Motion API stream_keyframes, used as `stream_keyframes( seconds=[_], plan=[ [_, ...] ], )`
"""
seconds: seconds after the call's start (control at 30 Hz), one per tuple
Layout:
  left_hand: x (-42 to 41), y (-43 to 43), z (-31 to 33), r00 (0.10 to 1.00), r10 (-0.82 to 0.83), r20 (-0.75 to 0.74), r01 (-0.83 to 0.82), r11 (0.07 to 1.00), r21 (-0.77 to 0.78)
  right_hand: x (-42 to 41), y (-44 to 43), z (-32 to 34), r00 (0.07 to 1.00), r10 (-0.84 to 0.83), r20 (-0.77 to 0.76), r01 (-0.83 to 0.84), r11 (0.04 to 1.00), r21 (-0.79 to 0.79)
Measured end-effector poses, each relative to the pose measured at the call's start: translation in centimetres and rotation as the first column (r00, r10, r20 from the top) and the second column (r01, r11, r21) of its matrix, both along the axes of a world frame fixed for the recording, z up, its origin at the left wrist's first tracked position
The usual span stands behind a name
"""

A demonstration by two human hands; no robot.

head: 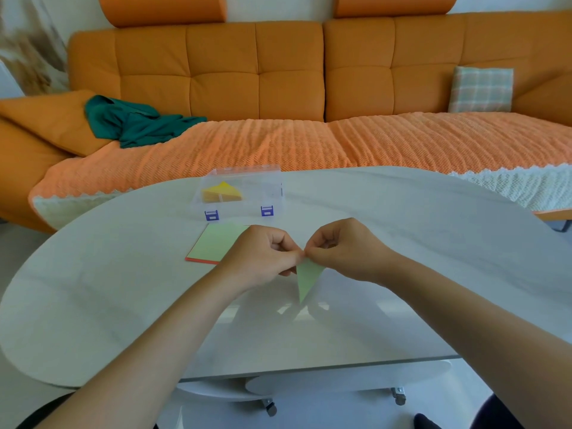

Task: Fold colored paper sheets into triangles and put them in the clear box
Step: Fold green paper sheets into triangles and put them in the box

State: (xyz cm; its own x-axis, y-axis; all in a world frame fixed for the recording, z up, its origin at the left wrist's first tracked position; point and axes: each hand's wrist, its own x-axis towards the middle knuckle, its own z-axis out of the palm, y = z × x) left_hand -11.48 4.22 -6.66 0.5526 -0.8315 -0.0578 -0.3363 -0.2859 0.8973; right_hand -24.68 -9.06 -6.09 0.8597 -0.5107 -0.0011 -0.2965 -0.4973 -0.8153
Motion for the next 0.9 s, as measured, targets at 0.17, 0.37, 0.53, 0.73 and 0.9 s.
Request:
stream_keyframes(
  seconds=[0.17,0.37,0.53,0.73,0.9],
  plan=[
    [0.4,0.2,-0.1,0.999,0.006,0.033,-0.006,1.0,-0.003,0.1,-0.8,0.0,1.0,0.008,-0.021,-0.01,0.997,-0.075],
    [1.9,0.8,0.4,0.999,0.024,0.042,-0.023,1.0,-0.008,-0.3,-2.4,0.1,0.999,-0.02,-0.049,0.015,0.995,-0.103],
    [2.5,1.2,0.5,0.996,0.06,0.059,-0.06,0.998,-0.017,-0.5,-3.4,-0.3,0.995,-0.096,-0.003,0.096,0.991,-0.094],
    [1.6,1.1,0.7,0.999,0.021,0.046,-0.019,0.998,-0.052,0.1,-1.4,0.0,0.996,0.055,0.064,-0.053,0.998,-0.03],
    [1.0,0.7,0.0,0.99,-0.008,0.143,0.014,0.999,-0.038,0.2,-0.7,-0.1,0.997,0.067,0.046,-0.062,0.994,-0.094]
  ],
)
